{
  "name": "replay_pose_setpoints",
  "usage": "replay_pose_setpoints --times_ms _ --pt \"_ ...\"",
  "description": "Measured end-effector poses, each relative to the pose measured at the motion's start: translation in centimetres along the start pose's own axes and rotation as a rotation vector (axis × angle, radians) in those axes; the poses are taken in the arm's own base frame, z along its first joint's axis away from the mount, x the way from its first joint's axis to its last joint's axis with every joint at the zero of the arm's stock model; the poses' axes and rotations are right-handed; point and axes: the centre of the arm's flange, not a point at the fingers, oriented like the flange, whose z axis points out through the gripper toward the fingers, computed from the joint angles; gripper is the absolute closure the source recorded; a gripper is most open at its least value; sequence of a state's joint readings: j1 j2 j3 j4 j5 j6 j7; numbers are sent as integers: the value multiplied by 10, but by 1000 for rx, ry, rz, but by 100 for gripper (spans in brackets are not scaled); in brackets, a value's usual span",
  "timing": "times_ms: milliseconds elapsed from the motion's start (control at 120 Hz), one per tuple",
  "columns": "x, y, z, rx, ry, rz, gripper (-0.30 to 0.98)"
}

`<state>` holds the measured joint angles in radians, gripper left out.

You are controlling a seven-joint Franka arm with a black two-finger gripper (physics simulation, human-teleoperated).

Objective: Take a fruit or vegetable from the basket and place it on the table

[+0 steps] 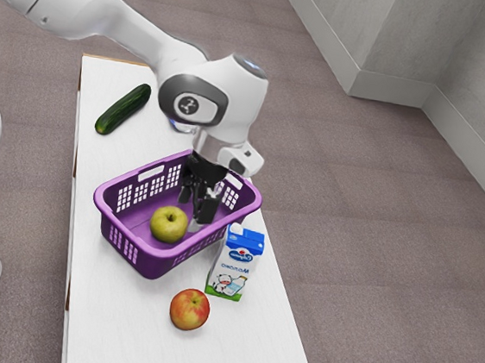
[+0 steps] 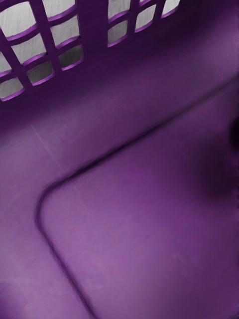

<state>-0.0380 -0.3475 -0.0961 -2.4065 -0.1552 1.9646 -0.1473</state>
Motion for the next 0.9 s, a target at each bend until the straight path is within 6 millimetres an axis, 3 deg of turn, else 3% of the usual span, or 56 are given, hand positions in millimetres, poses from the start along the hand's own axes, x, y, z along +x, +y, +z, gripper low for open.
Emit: replay_pose_setpoints --times_ms 300,900 --pt "-9 -1 13 -20 -7 -10 2" --pt "-22 4 14 -49 -60 -15 2"
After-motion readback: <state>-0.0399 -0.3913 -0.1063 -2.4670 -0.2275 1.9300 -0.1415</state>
